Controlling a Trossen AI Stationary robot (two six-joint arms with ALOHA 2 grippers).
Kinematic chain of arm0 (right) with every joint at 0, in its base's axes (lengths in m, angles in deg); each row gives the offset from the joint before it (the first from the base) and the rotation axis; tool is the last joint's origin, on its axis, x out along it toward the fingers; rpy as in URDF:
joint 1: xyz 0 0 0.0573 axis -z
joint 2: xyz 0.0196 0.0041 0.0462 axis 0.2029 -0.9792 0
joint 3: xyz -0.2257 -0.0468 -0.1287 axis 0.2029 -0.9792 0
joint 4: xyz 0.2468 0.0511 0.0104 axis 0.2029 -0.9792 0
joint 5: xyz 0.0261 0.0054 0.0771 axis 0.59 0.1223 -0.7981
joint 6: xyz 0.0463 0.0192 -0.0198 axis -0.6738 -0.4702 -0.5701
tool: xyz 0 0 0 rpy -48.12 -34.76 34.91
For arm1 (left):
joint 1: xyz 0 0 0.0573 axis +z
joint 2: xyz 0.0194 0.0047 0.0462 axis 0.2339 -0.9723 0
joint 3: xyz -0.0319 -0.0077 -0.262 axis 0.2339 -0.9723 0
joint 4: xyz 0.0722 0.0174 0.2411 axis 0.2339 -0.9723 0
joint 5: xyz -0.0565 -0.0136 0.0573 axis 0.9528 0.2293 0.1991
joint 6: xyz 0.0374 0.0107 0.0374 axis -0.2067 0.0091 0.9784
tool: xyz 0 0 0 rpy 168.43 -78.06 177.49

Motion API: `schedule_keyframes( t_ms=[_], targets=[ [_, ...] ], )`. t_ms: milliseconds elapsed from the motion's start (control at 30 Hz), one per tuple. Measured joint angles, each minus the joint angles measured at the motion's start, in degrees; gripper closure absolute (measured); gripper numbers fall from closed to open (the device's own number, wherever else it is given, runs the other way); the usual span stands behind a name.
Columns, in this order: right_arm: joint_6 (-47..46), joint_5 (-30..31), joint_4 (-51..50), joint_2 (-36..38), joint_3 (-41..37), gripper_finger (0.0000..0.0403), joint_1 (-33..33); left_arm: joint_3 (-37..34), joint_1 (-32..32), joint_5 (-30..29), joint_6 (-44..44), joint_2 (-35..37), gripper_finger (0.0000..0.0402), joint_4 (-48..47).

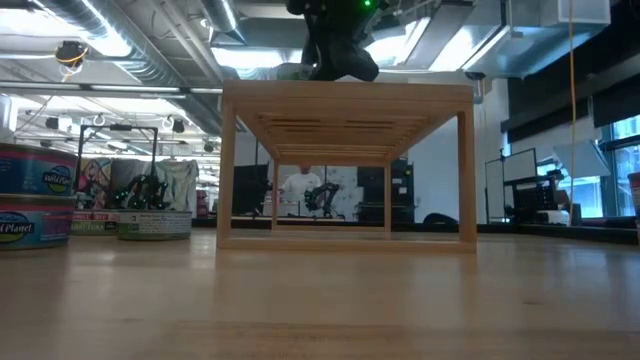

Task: Stack canned seafood by type on shelf
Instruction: Stack the green tuna can on top of the green tuna can on the shelf

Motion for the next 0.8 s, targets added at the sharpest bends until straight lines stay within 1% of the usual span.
schedule_keyframes(
  t_ms=[100, 200, 633, 800],
  targets=[
    [0.0, 0.4, 0.2, 0.0, 0.0, 0.016, 0.0, 0.0, 0.0, 0.0, 0.0, 0.0, 0.0249, 0.0],
    [0.5, 0.4, 0.2, 0.0, 0.0, 0.0154, 0.0, 0.0, 0.0, 0.0, 0.0, 0.0, 0.0249, 0.0],
    [1.9, 0.3, -0.1, 0.1, 0.0, 0.0175, 0.0, 0.0, 0.0, 0.0, 0.0, 0.0, 0.0249, 0.0],
    [1.7, -1.7, -0.9, 1.3, 0.0, 0.0176, 0.0, 0.0, 0.0, 0.0, 0.0, 0.0, 0.0249, 0.0]
  ],
)
